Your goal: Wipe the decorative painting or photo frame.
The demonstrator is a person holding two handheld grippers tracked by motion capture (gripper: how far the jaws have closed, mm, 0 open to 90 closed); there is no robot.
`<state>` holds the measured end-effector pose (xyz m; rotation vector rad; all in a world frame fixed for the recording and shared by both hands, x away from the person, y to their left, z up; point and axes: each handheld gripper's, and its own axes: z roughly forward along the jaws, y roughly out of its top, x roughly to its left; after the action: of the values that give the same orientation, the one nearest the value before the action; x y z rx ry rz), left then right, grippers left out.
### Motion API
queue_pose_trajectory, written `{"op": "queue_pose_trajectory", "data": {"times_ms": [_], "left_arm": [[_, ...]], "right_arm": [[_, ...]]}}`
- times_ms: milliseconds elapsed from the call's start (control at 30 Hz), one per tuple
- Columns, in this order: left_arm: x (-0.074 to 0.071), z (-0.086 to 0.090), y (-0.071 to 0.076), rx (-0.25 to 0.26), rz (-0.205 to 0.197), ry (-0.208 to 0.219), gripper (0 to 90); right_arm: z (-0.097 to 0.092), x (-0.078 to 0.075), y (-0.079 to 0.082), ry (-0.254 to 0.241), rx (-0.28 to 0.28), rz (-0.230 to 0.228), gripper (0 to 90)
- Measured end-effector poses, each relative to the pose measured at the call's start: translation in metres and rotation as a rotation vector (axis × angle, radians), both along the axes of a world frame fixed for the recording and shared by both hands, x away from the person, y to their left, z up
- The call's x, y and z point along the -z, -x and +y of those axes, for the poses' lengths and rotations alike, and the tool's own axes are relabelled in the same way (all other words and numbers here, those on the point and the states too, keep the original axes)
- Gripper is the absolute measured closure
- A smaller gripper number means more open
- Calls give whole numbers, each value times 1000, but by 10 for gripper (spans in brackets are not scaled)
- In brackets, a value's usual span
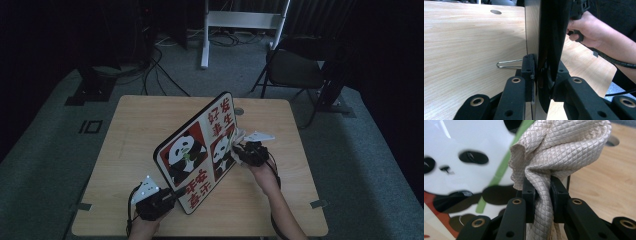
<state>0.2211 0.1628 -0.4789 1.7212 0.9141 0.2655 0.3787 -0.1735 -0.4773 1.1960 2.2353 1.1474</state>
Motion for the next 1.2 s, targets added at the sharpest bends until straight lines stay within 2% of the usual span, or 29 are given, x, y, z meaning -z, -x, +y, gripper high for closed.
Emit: {"op": "queue_pose_trajectory", "data": {"times_ms": [433, 833, 1033, 1200], "left_arm": [[0, 0, 0, 0, -1, -3, 778], [0, 0, 0, 1, -1, -3, 778], [0, 0, 0, 0, 0, -3, 779], [0, 0, 0, -1, 0, -6, 780]], "right_arm": [[-5, 31, 5, 21, 6, 69, 771], [-8, 50, 7, 40, 12, 115, 771], [-9, 57, 8, 46, 17, 130, 771], [-11, 53, 9, 34, 21, 129, 772]]}}
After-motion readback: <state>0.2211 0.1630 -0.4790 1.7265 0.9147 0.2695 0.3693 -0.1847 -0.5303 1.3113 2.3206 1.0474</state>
